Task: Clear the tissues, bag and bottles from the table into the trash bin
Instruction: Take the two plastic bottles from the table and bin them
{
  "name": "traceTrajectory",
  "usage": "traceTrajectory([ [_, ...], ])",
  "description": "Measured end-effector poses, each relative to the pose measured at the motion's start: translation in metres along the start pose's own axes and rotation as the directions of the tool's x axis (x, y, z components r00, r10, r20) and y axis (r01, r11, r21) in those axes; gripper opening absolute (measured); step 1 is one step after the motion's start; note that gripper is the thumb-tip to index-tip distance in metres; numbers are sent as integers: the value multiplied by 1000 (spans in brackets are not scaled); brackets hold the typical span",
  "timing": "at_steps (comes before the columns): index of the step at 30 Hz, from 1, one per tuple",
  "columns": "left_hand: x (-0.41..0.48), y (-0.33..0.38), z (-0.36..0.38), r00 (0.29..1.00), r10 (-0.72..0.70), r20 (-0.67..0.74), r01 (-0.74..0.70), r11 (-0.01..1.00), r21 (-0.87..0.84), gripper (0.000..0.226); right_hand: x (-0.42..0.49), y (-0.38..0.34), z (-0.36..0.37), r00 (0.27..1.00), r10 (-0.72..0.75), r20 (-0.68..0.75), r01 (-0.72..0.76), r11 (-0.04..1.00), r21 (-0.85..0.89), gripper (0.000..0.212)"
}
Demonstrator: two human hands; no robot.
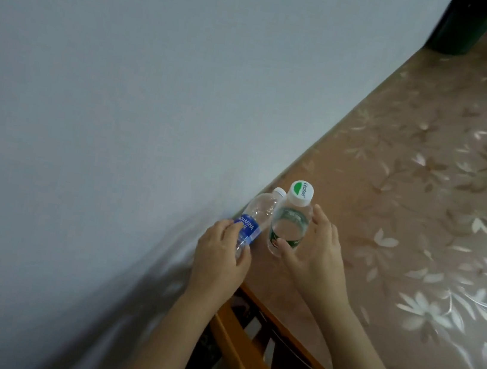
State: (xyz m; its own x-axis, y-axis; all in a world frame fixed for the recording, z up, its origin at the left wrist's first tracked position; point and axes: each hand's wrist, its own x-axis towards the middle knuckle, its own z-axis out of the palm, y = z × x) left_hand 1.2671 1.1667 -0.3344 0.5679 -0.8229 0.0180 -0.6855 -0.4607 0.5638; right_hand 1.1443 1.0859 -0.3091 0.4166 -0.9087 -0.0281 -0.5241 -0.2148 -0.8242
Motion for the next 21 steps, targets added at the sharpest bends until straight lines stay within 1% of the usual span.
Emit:
traceTrajectory([
  [2,10,-4,5,1000,-4,16,4,1000,-2,44,6,0,7,1000,17,-7,-17,999,51,86],
  [6,32,-11,13,998,8,67,-9,1000,14,47,21,7,22,997,56,-57,-49,992,113,89],
  [8,41,-13,16,994,-11,108,11,1000,-3,49,29,12,27,993,86,-78,-73,986,150,88],
  [10,51,-15,20,993,-26,118,29,999,-26,49,37,19,31,991,89,-99,-71,983,169,86],
  [13,62,-18,27,989,-24,144,24,1000,-2,49,50,27,34,988,94,-123,-70,979,191,80],
  [15,65,-22,33,977,-40,210,39,999,10,52,56,28,36,986,98,-136,-68,975,210,78],
  [17,65,-27,38,955,-87,283,90,996,4,58,61,29,39,986,95,-134,-65,975,214,79],
  [21,64,-34,44,922,-141,362,141,990,28,71,65,28,46,986,81,-145,-50,978,204,79],
])
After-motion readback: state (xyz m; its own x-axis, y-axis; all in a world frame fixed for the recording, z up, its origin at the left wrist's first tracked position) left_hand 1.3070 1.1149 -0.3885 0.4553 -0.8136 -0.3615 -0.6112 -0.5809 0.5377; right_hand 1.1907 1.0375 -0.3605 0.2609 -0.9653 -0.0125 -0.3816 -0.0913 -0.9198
